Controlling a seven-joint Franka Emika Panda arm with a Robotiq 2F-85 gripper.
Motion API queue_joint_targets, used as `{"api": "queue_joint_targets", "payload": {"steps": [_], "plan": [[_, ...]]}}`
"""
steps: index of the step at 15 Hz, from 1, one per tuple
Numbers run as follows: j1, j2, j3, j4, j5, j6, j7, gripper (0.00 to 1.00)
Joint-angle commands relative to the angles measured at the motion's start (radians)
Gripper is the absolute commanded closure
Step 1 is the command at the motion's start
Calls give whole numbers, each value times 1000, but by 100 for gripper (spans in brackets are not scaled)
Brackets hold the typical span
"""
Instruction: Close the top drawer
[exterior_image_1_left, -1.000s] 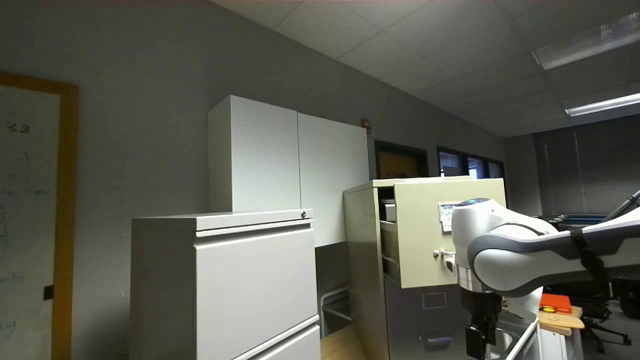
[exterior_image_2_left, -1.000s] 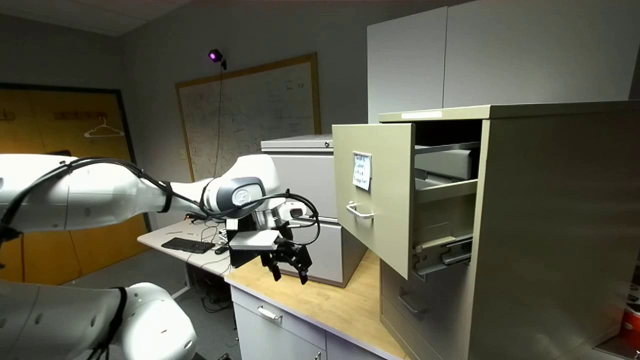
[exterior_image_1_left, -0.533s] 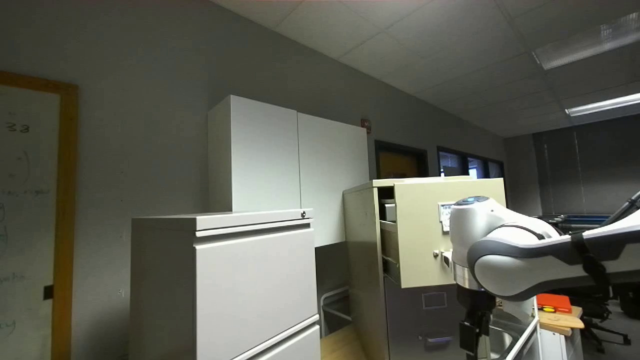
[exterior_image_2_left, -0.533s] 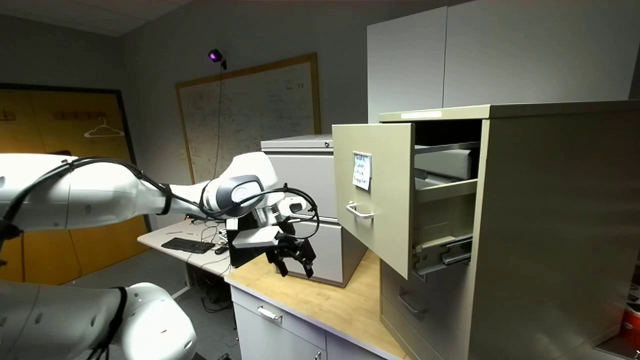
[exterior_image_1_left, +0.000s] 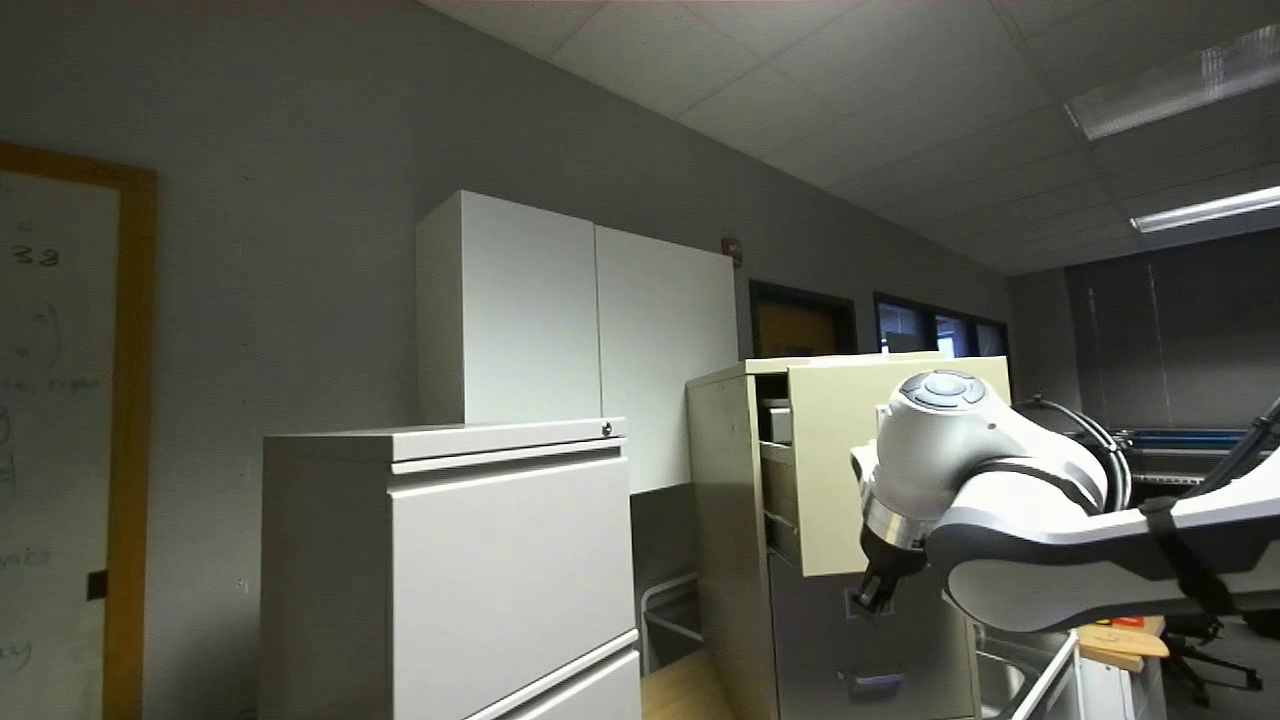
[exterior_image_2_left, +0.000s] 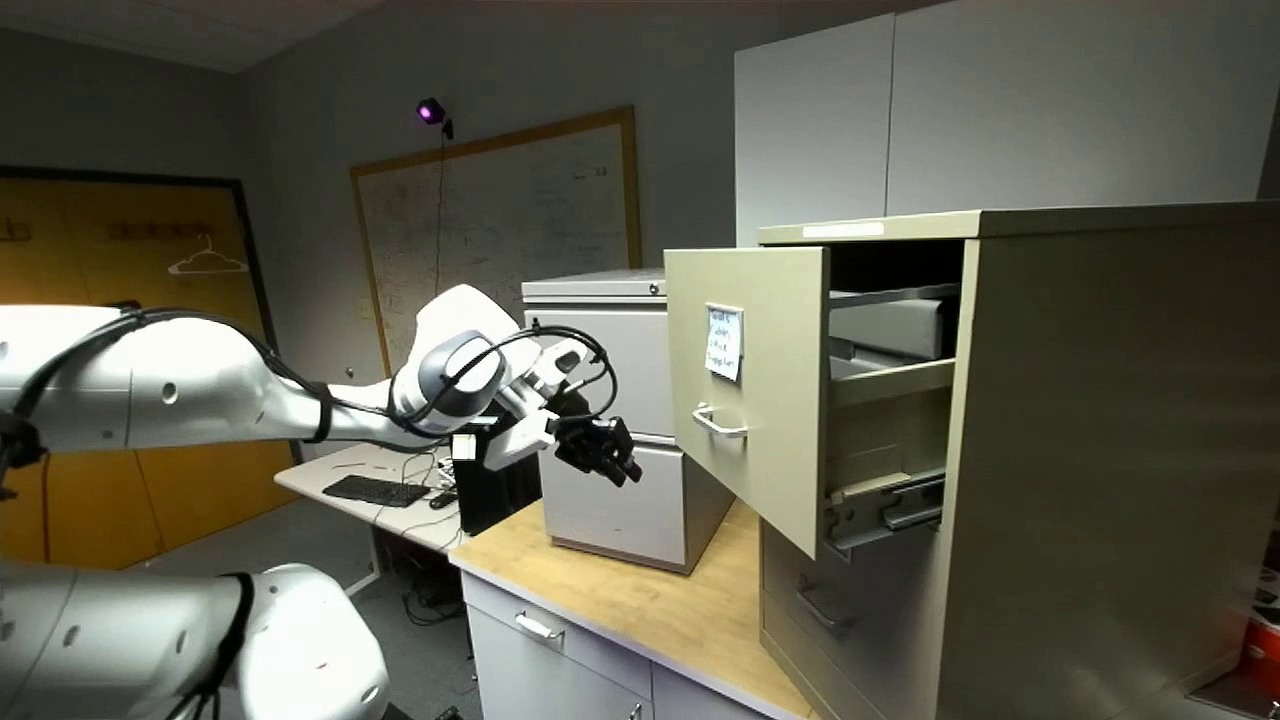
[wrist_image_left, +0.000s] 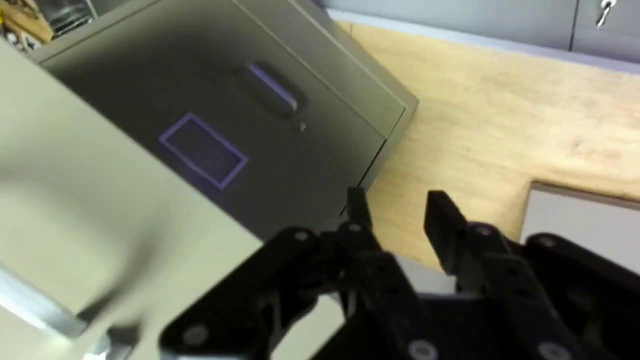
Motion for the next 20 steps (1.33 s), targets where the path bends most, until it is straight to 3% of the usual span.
{"api": "queue_joint_targets", "payload": {"steps": [1, 2, 6, 10, 13, 17, 20], "plan": [[-73, -30, 83, 7, -95, 126, 65, 94], [-98, -37, 97, 10, -127, 166, 83, 99], [-236, -72, 132, 14, -258, 342, 181, 100], [-423, -78, 169, 29, -353, 547, 304, 100], [-526, -33, 212, 47, -296, 638, 321, 100], [-610, 69, 281, 91, -144, 673, 294, 100], [-596, 185, 302, 153, -3, 621, 246, 100]]}}
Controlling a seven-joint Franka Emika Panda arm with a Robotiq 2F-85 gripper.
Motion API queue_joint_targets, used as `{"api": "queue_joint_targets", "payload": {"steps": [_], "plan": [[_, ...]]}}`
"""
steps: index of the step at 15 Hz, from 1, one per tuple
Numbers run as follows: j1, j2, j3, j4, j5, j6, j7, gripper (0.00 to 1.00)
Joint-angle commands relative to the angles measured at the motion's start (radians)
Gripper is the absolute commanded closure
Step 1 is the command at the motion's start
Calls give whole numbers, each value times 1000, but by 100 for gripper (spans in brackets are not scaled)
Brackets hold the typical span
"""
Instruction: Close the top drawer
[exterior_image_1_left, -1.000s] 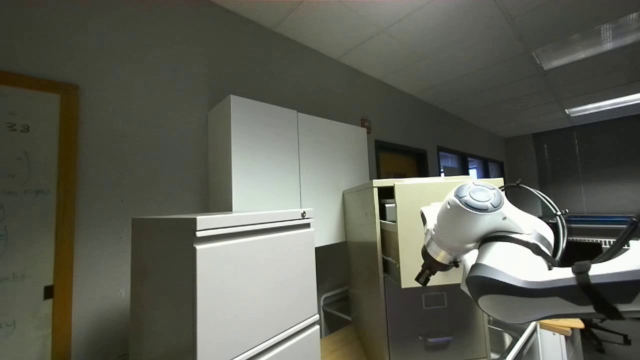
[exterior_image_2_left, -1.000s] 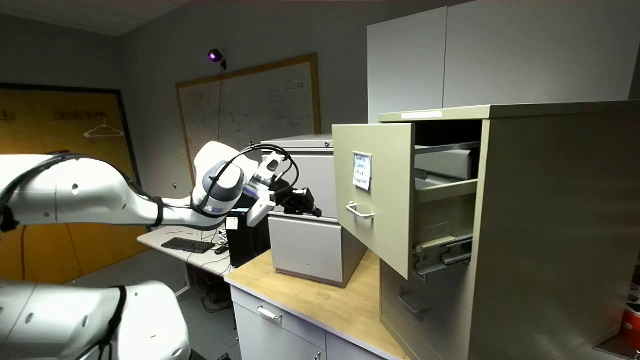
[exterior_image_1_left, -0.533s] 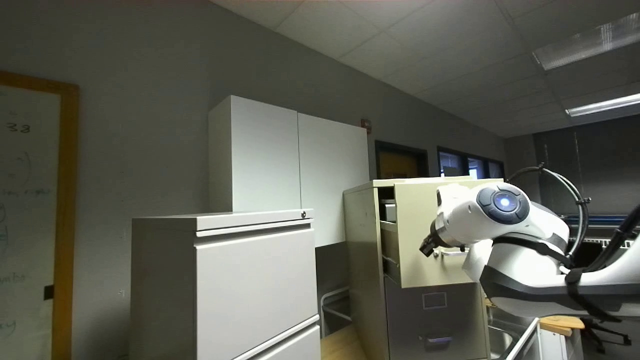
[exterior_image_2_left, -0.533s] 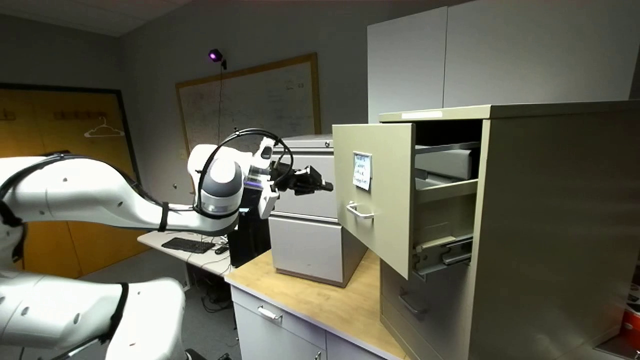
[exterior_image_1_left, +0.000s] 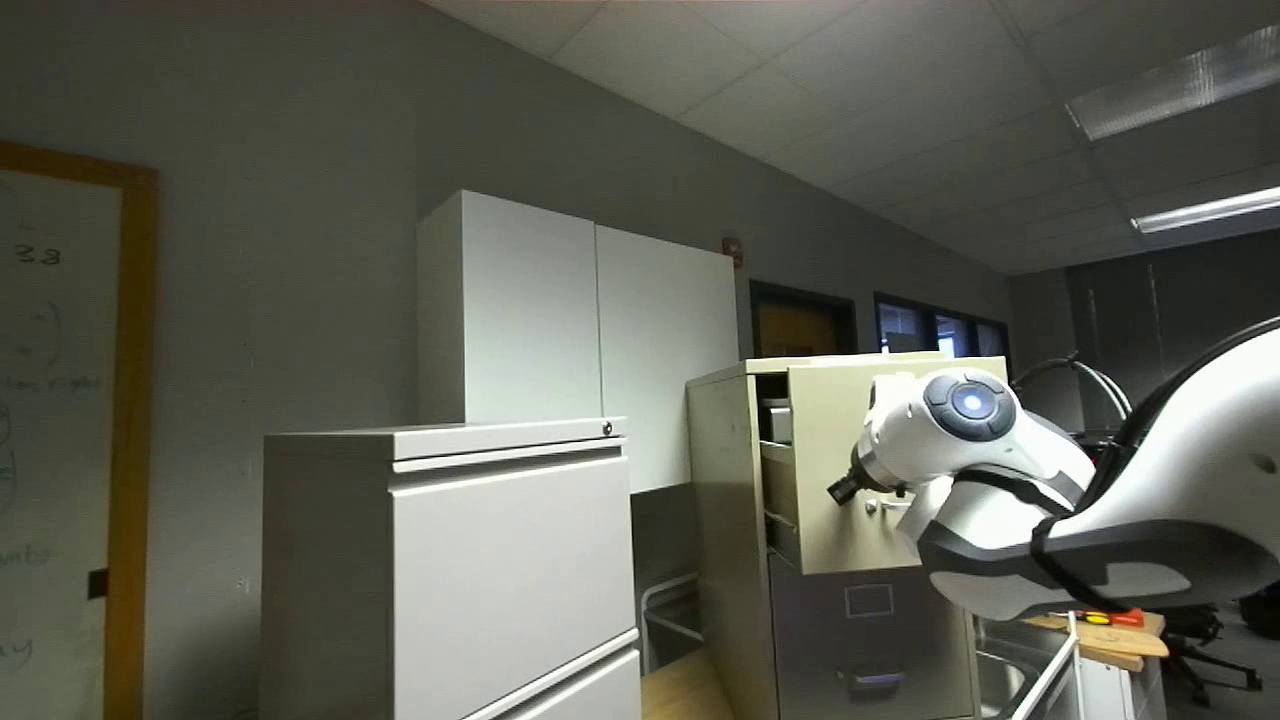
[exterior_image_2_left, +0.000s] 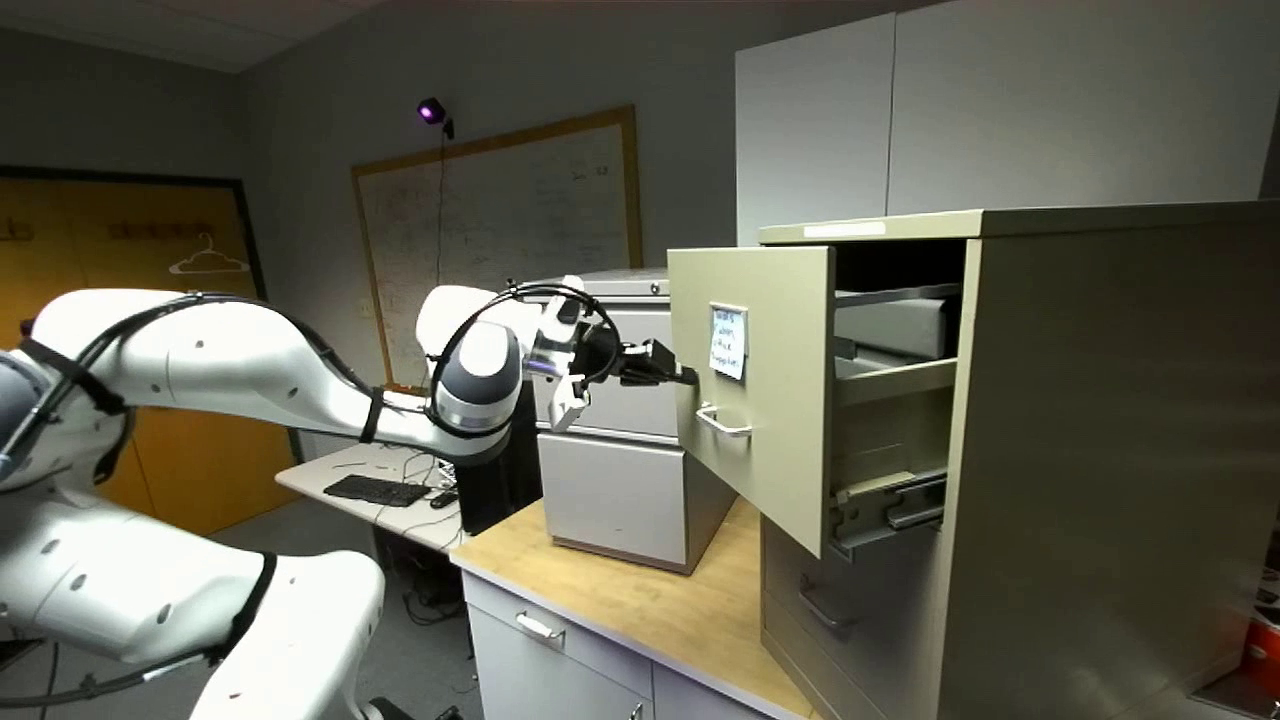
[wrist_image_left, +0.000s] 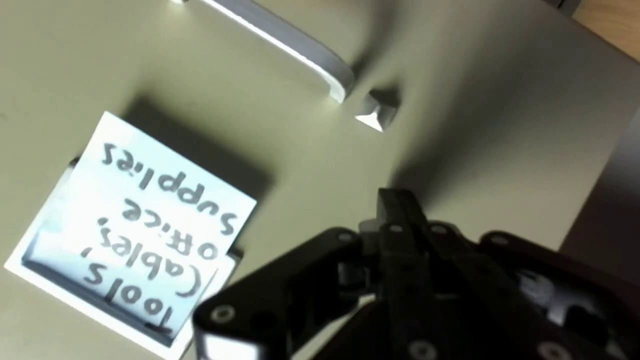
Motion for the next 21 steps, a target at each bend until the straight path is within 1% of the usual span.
{"api": "queue_joint_targets", "payload": {"steps": [1, 3, 5, 8, 11, 15, 18, 21], "plan": [[3, 166, 31, 113, 143, -49, -57, 100], [0, 203, 44, 154, 198, -81, -73, 100], [-15, 252, 59, 204, 218, -117, -71, 100], [-31, 335, 73, 296, 209, -182, -52, 100], [-27, 405, 71, 382, 184, -251, -36, 100], [8, 485, 51, 486, 149, -355, -18, 100], [46, 534, 29, 551, 111, -428, -7, 100], [98, 582, -3, 611, 64, -502, 5, 100]]}}
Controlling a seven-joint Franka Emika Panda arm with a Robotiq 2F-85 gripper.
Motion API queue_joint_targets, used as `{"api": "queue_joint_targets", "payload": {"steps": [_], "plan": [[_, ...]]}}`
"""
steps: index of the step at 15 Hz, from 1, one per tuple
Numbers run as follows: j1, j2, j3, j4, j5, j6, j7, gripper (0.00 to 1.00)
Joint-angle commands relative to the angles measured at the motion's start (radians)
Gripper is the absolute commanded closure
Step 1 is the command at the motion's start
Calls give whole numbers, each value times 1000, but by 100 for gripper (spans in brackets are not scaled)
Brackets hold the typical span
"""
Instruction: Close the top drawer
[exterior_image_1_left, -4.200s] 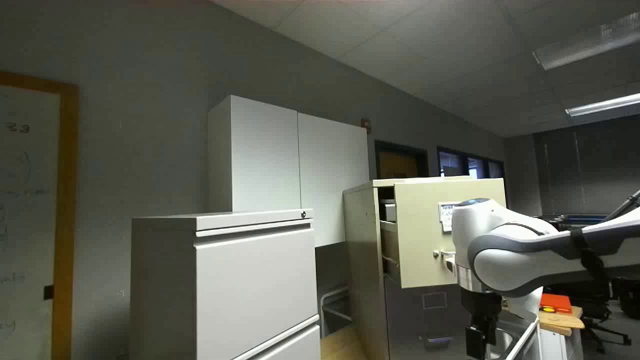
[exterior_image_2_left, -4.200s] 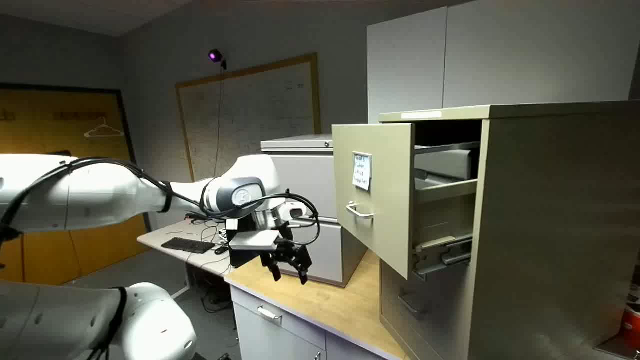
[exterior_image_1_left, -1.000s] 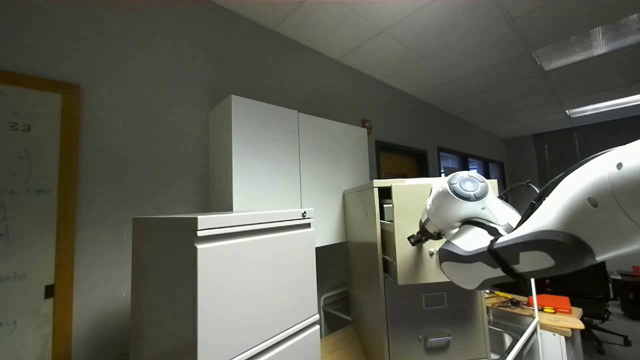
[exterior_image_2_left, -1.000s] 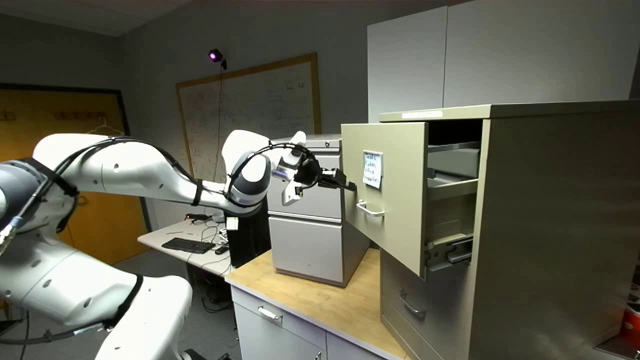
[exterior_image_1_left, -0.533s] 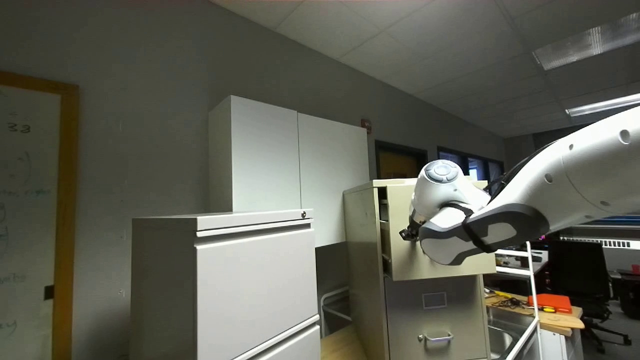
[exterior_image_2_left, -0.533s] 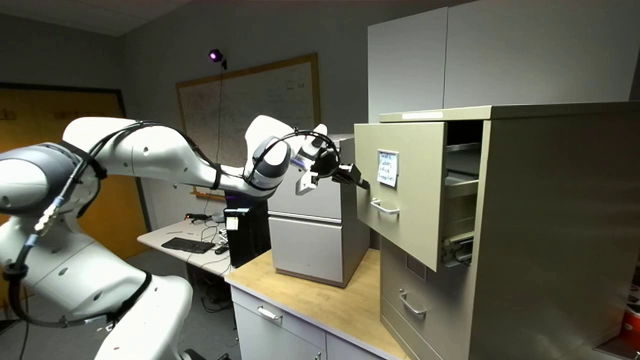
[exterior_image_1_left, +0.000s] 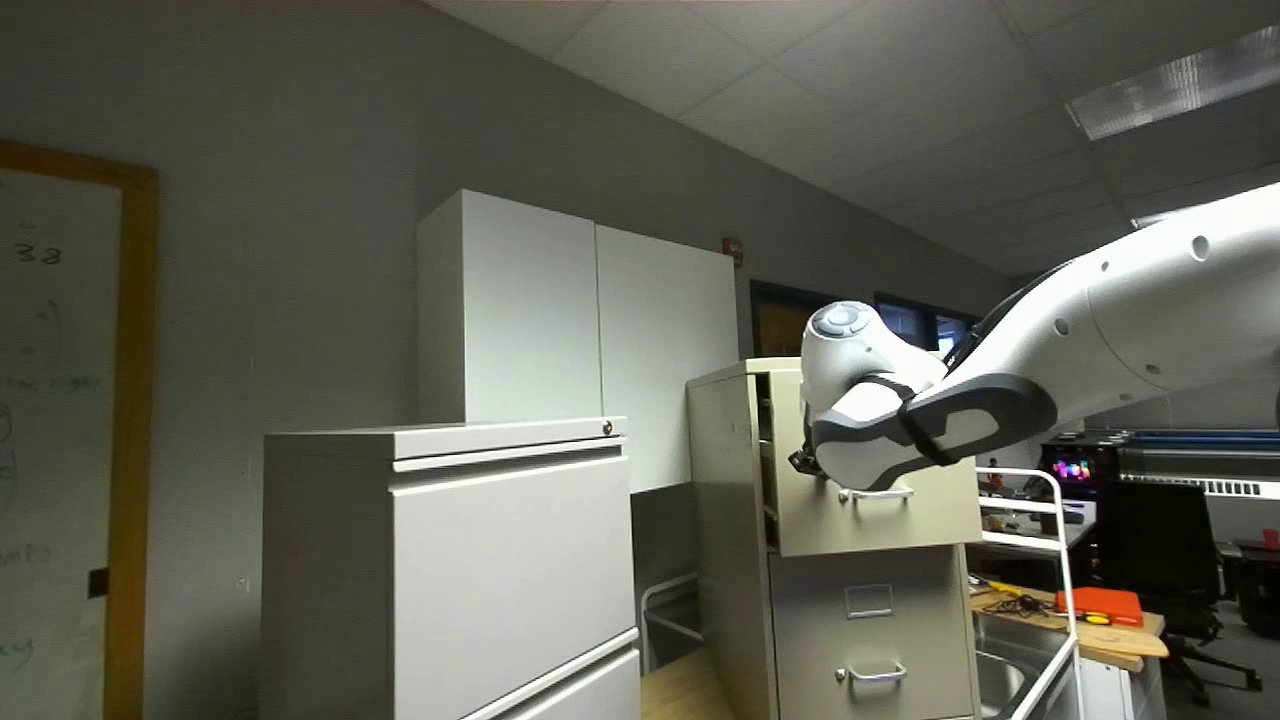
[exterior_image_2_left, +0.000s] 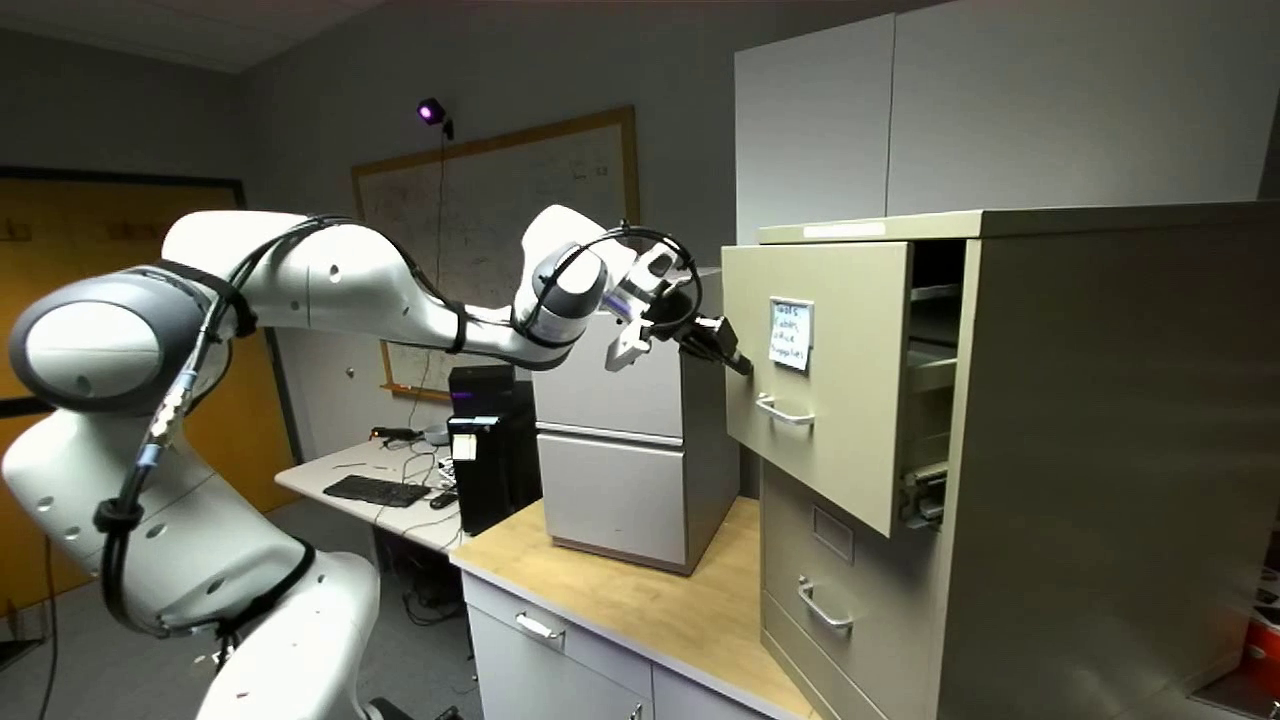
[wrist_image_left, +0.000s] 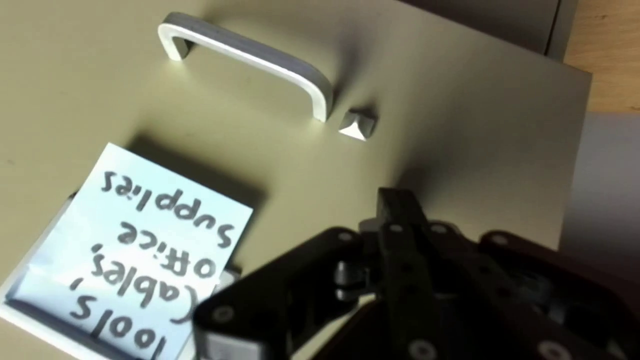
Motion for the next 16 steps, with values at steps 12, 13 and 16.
{"api": "queue_joint_targets", "payload": {"steps": [12, 13, 16], "plan": [[336, 302, -288, 262, -264, -67, 172, 100], [348, 303, -303, 249, -302, -52, 199, 100], [370, 320, -344, 223, -391, -4, 284, 100]]}}
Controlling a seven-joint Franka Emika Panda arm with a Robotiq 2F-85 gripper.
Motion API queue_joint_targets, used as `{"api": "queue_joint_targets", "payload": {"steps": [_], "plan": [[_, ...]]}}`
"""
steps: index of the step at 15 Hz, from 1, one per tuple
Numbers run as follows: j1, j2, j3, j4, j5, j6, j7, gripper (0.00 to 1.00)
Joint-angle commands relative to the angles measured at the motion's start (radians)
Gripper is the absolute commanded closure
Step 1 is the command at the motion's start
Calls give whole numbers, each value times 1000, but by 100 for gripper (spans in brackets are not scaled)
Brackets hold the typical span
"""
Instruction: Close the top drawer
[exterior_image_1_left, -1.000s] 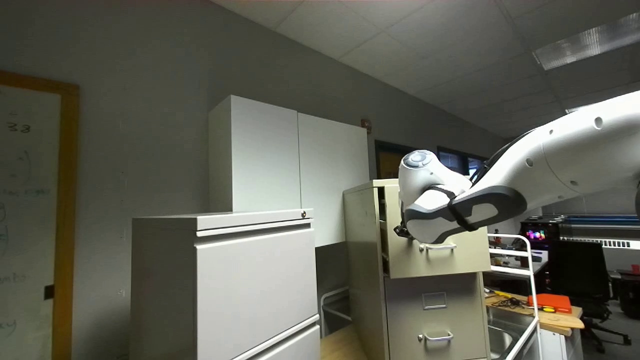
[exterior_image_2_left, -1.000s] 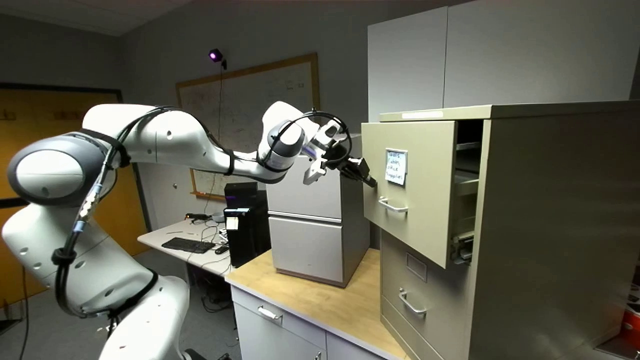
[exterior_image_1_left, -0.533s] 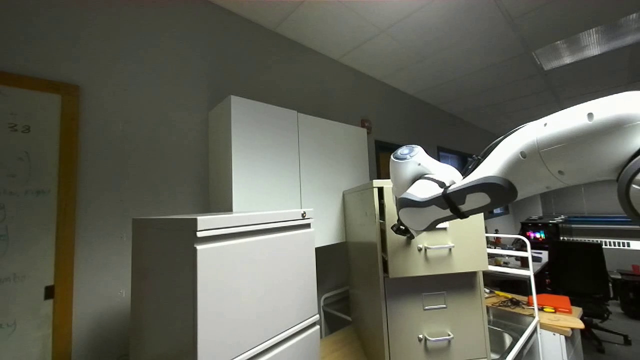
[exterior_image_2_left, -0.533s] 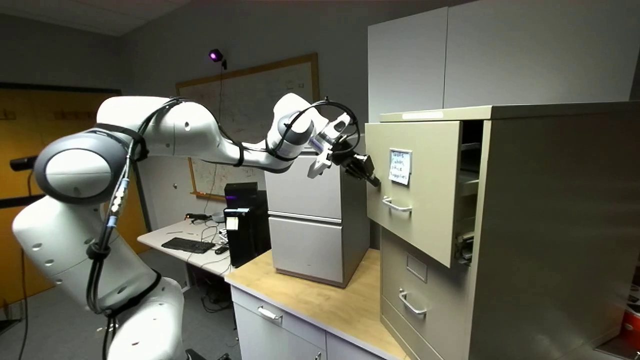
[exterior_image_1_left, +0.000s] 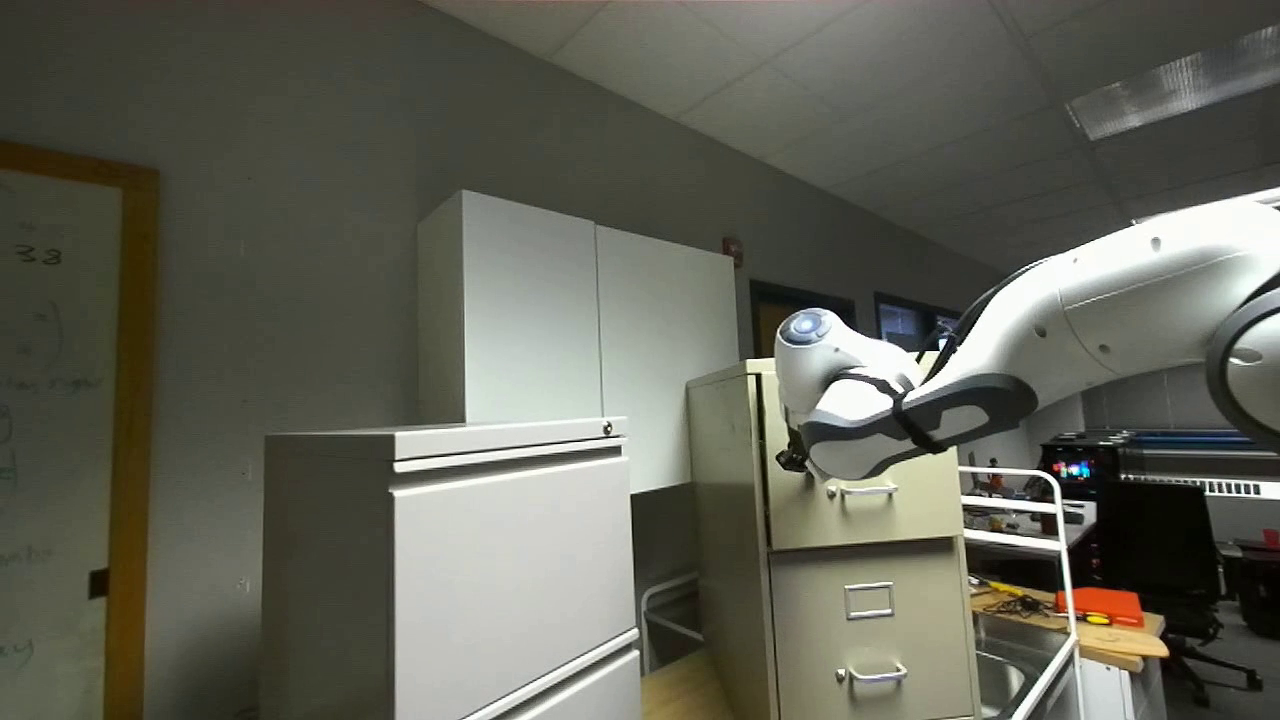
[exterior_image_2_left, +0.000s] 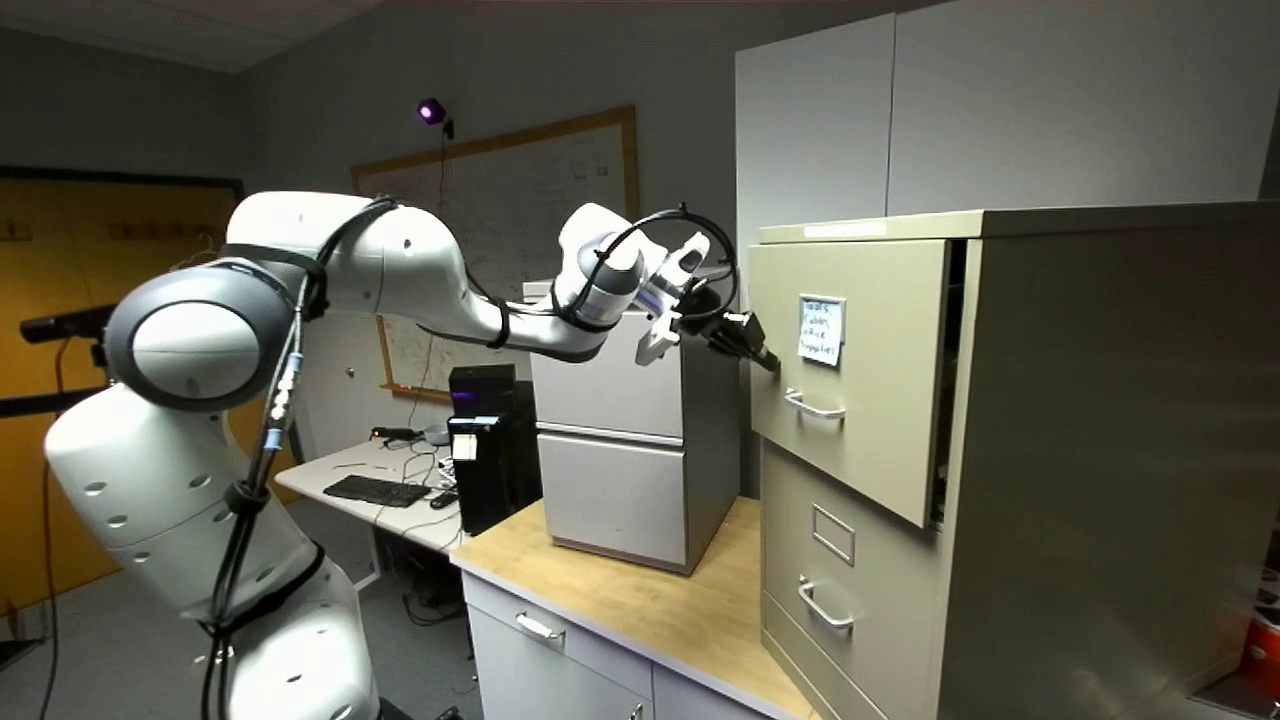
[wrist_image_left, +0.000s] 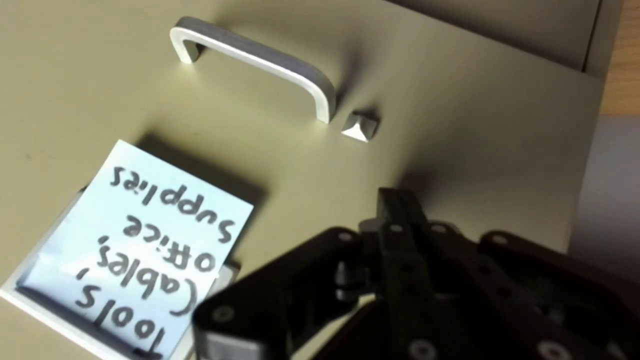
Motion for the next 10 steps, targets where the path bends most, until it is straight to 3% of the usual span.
{"api": "queue_joint_targets", "payload": {"steps": [1, 5, 10], "plan": [[24, 130, -73, 44, -108, 146, 104, 100], [49, 155, -117, 61, -129, 196, 143, 100], [88, 162, -164, 49, -57, 238, 66, 100]]}}
